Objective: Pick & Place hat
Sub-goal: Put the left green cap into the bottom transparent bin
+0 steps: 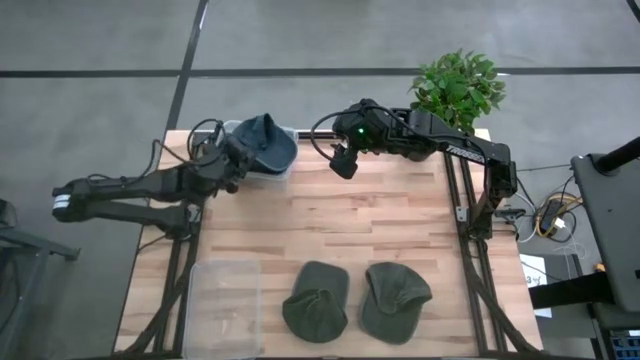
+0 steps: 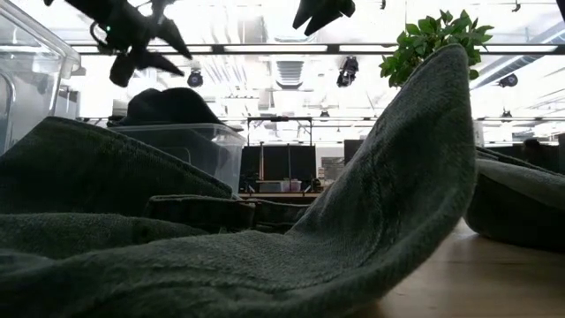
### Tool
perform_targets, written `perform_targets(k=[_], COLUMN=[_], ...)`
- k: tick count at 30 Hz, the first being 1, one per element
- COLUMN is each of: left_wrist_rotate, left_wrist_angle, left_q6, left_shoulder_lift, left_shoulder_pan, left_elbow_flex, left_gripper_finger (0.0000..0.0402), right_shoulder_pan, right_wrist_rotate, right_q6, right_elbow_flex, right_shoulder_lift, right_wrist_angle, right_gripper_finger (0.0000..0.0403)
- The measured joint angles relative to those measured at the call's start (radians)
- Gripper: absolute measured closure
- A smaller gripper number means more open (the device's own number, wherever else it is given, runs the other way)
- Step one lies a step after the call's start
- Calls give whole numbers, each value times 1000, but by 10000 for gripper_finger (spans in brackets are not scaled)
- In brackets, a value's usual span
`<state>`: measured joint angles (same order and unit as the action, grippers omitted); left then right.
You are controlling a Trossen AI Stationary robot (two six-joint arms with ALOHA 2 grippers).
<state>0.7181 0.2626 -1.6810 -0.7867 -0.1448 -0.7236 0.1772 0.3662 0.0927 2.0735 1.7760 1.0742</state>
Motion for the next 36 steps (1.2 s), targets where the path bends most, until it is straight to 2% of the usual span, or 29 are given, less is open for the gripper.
perform_targets(k=[3,8,13,19,26,30,36], left_wrist_rotate=[9,16,-66,-113,-200,-253,-379], left_wrist_angle=[-37,-118,-137,-135,-132,-133,-133], left_q6=[33,272,499,535,644,719,810], left_shoulder_lift=[8,4,4,2,-4,-10,-24], left_shoulder_pan=[0,0,0,0,0,0,0], left_elbow_flex=[-37,-106,-149,-158,-156,-156,-156], left_gripper_finger=[236,236,236,236,236,236,236], right_shoulder_pan=[0,1,0,0,-6,-31,-63], right_wrist_rotate=[0,-32,-188,-445,-595,-711,-867], right_q6=[0,6,35,53,55,5,47], right_elbow_flex=[0,0,-26,-120,-276,-374,-534], right_shoulder_lift=[0,1,6,6,-5,-20,-23], right_wrist_angle=[-1,18,106,144,223,207,74], right_gripper_finger=[159,164,170,178,180,179,179])
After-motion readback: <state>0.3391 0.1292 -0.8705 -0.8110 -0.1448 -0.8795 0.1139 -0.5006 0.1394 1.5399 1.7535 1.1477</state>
